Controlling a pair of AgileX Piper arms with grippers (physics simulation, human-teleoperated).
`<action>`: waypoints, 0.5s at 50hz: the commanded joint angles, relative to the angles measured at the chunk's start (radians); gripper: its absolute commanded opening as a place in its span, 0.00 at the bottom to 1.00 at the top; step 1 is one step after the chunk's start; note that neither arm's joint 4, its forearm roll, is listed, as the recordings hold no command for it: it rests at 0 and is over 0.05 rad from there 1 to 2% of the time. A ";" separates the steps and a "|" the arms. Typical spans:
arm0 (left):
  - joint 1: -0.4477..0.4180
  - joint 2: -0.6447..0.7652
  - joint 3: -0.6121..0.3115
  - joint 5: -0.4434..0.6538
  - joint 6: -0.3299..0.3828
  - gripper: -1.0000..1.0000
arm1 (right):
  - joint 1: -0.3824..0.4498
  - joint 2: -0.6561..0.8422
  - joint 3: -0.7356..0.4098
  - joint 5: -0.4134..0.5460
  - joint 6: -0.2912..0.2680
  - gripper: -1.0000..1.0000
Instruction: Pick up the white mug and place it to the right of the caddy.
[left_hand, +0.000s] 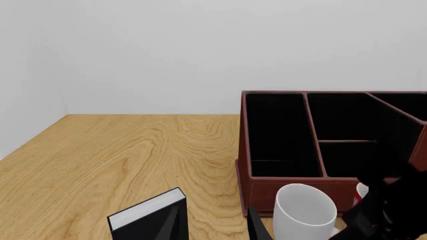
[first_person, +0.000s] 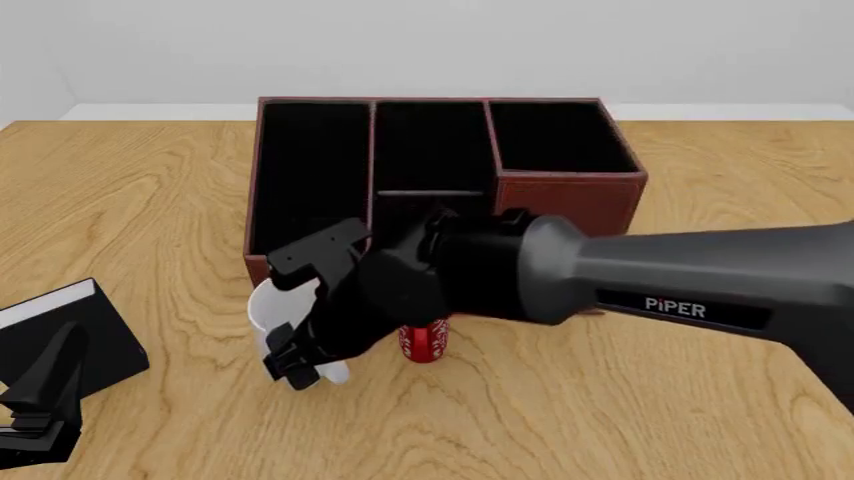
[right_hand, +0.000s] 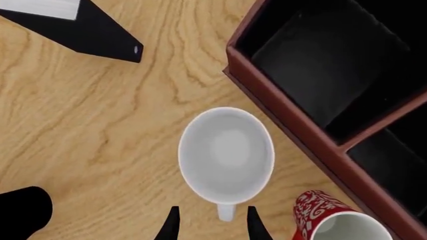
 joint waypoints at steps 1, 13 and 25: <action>0.000 0.000 0.000 0.000 0.000 1.00 | 0.004 0.022 0.006 -0.016 0.017 1.00; 0.000 0.000 0.000 0.000 0.000 1.00 | 0.003 0.024 0.023 -0.025 0.025 1.00; 0.000 0.000 0.000 0.000 0.000 1.00 | 0.004 0.023 0.033 -0.033 0.036 1.00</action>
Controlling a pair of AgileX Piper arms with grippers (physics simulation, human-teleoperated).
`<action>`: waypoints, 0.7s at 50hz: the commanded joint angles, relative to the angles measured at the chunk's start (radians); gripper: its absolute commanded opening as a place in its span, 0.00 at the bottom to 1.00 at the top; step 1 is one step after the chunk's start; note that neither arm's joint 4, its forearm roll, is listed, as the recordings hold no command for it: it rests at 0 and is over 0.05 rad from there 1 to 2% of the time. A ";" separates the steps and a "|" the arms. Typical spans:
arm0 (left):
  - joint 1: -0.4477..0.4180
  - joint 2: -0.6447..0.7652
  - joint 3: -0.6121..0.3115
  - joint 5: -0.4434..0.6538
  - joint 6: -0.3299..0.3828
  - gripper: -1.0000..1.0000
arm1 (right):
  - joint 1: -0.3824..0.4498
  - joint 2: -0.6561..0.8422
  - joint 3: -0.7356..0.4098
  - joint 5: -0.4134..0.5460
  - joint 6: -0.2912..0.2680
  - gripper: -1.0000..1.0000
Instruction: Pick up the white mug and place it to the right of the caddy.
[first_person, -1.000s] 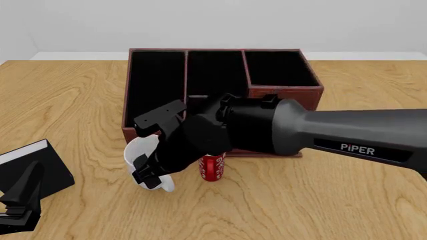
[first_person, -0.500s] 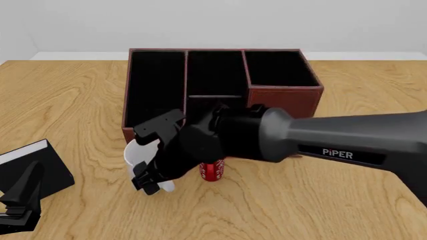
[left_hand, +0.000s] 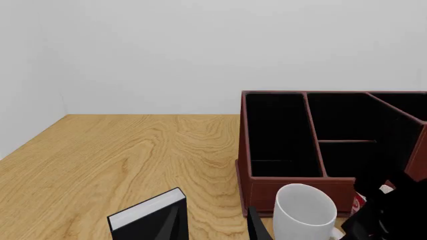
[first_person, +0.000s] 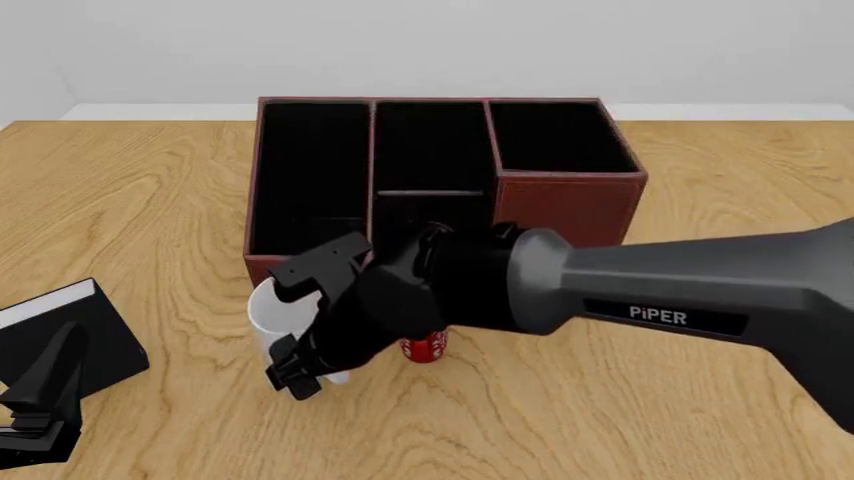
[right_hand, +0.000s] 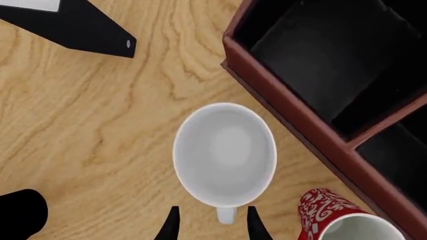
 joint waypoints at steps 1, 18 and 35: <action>0.000 0.000 0.000 0.000 0.000 1.00 | 0.000 0.001 0.011 -0.009 0.009 1.00; 0.000 0.000 0.000 0.000 0.000 1.00 | 0.006 0.015 0.022 -0.022 0.017 1.00; 0.000 0.000 0.000 0.000 0.000 1.00 | 0.001 0.020 0.019 -0.015 0.001 0.00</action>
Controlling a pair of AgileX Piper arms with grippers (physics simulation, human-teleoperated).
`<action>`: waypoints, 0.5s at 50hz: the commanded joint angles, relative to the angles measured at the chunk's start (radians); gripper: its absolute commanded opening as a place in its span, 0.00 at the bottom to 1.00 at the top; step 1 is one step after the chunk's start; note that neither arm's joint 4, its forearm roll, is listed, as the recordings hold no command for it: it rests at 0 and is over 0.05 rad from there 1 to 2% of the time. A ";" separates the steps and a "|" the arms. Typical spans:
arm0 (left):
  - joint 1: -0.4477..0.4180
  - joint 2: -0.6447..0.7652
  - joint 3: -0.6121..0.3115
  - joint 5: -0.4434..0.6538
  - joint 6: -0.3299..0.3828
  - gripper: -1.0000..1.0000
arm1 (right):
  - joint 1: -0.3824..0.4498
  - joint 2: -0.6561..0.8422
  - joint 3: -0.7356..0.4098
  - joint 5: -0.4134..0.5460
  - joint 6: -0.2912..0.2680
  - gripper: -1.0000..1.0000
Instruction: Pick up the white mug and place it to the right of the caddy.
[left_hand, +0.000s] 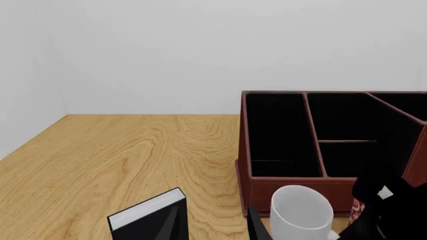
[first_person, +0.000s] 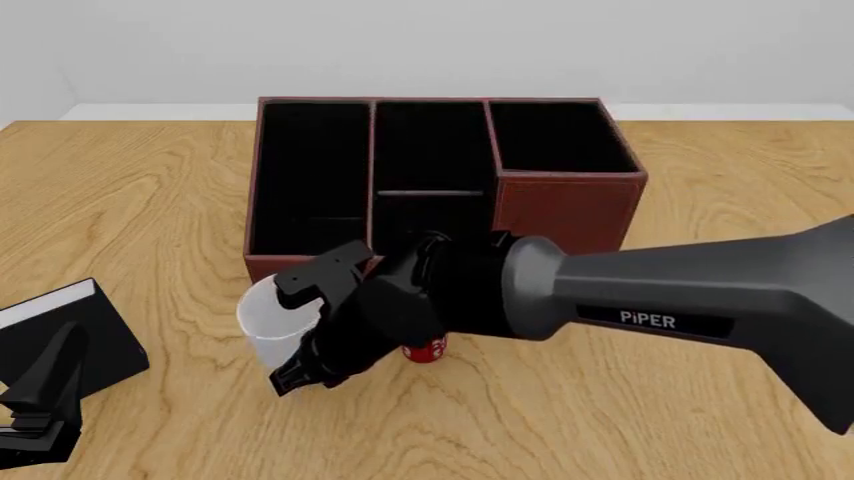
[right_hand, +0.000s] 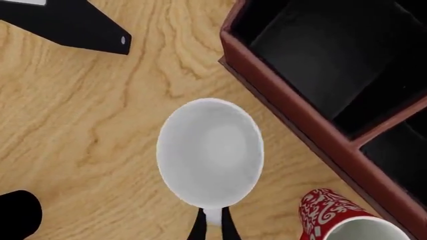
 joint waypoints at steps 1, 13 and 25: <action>0.000 0.000 0.000 0.000 0.000 1.00 | 0.001 0.006 0.003 0.005 -0.004 0.00; 0.000 0.000 0.000 0.000 0.000 1.00 | 0.000 0.006 -0.002 0.016 -0.024 0.00; 0.000 0.000 0.000 0.000 0.000 1.00 | -0.007 -0.006 -0.005 0.028 -0.066 0.00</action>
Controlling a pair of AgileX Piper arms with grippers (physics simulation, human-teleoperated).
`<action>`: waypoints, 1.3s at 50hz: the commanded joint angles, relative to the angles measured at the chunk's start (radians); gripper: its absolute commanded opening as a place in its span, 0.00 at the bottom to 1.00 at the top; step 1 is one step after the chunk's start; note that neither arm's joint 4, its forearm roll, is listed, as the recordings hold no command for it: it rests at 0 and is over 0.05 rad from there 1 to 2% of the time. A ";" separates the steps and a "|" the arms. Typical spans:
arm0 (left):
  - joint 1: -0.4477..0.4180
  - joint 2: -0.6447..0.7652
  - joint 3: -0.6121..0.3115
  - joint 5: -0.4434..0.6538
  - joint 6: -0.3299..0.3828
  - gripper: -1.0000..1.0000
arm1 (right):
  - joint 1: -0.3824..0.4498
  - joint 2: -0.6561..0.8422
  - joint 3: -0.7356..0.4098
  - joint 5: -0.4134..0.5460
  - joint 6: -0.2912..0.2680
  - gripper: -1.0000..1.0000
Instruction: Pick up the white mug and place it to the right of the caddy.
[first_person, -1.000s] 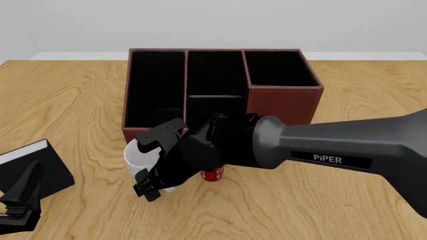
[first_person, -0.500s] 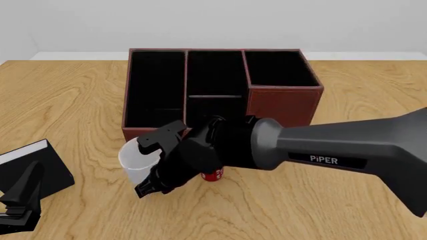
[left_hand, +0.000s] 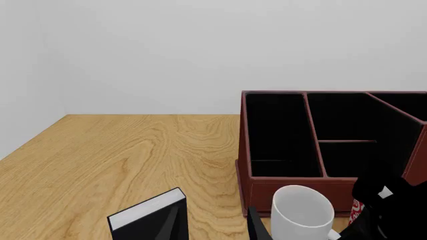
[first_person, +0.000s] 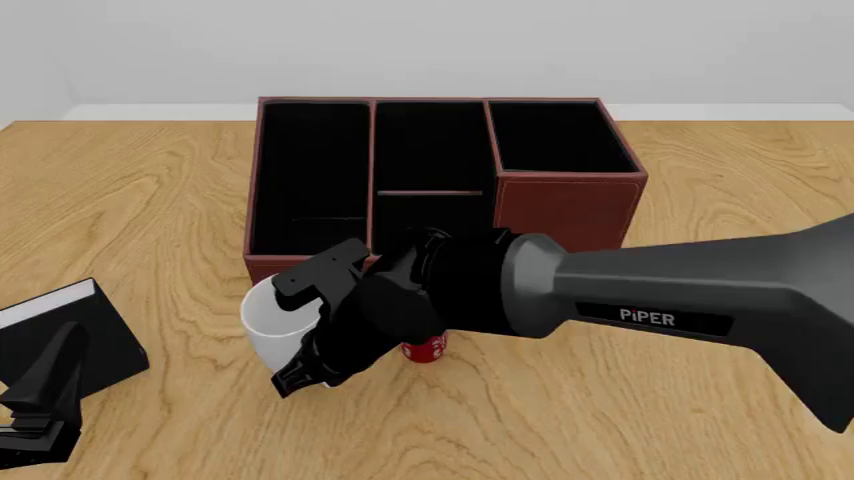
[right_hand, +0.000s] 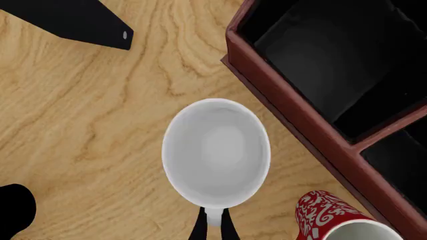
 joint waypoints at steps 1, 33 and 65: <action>0.000 0.000 0.000 0.000 0.000 1.00 | -0.005 -0.008 0.003 0.012 -0.030 0.00; 0.000 0.000 0.000 0.000 0.000 1.00 | -0.039 -0.119 0.031 0.033 -0.147 0.00; 0.000 0.000 0.000 0.000 0.000 1.00 | -0.109 -0.314 0.093 0.048 -0.244 0.00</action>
